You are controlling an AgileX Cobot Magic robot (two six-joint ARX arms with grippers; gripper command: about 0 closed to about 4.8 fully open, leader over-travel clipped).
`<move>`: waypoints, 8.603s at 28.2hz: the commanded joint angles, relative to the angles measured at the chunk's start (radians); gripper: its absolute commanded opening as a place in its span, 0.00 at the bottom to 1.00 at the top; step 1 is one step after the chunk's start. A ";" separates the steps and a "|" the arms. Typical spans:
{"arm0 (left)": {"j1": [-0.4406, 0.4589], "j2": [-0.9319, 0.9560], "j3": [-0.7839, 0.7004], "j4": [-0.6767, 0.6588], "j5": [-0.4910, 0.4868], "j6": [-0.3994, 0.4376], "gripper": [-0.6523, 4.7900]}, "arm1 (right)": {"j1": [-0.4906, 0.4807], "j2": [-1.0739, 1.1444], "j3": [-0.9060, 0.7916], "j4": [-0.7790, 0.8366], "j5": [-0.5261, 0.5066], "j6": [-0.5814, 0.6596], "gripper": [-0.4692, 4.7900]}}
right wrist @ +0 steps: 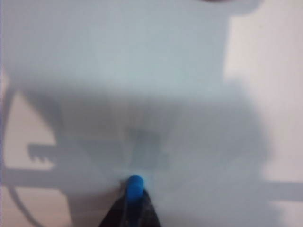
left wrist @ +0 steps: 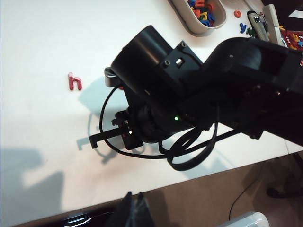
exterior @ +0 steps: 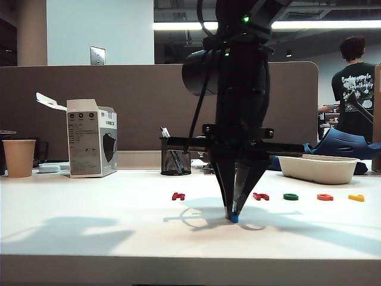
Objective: Select the appropriate letters from the row of letter magnets placed on the table to arrange into the word "love".
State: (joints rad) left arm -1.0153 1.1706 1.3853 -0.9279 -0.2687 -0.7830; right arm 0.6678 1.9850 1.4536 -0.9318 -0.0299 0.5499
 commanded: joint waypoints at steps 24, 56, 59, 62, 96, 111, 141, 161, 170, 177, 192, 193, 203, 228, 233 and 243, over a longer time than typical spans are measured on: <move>-0.001 -0.002 0.003 0.009 -0.004 -0.003 0.11 | 0.000 -0.053 -0.005 -0.021 -0.017 0.026 0.30; -0.001 -0.002 0.003 0.009 -0.004 -0.003 0.11 | -0.154 0.088 0.164 0.140 0.035 -0.184 0.42; -0.001 -0.002 0.003 0.009 -0.004 -0.003 0.11 | -0.153 0.088 0.164 0.140 0.035 -0.184 0.42; -0.001 -0.002 0.003 0.009 -0.004 -0.003 0.11 | -0.149 0.092 0.164 0.135 0.034 -0.184 0.42; -0.001 -0.002 0.003 0.009 -0.004 -0.003 0.11 | -0.138 0.135 0.165 0.097 0.028 -0.184 0.29; -0.001 -0.002 0.003 0.009 -0.004 -0.003 0.11 | -0.138 0.127 0.190 -0.011 0.031 -0.203 0.29; -0.001 -0.002 0.003 0.009 -0.004 -0.003 0.11 | -0.105 -0.332 -0.381 0.306 0.031 -0.077 0.29; -0.001 -0.003 0.003 0.009 -0.004 -0.003 0.11 | -0.081 -0.291 -0.411 0.293 0.035 -0.070 0.29; -0.001 -0.003 0.003 0.009 -0.004 -0.003 0.11 | -0.082 -0.292 -0.409 0.307 0.035 -0.047 0.40; -0.001 -0.003 0.003 0.009 -0.004 -0.003 0.11 | -0.082 -0.292 -0.369 0.266 0.027 -0.053 0.43; -0.001 -0.003 0.003 0.009 -0.004 -0.003 0.11 | -0.280 -0.292 -0.179 0.059 0.076 -0.662 0.42; -0.001 -0.003 0.003 0.009 -0.004 -0.003 0.11 | -0.318 -0.292 -0.179 0.055 0.076 -0.699 0.42; -0.001 -0.003 0.003 0.009 -0.004 -0.003 0.11 | -0.578 -0.288 -0.179 0.183 -0.097 -0.958 0.40; -0.001 -0.003 0.003 0.009 -0.004 -0.003 0.11 | -0.611 -0.137 -0.179 0.259 -0.104 -1.000 0.37; -0.001 -0.003 0.003 0.009 -0.004 -0.003 0.11 | -0.612 -0.114 -0.179 0.254 -0.103 -1.000 0.37; -0.001 -0.003 0.003 0.009 -0.004 -0.003 0.11 | -0.613 -0.108 -0.179 0.222 -0.090 -0.999 0.29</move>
State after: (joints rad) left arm -1.0145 1.1706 1.3853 -0.9276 -0.2691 -0.7834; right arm 0.0544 1.8736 1.2766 -0.6888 -0.1333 -0.4465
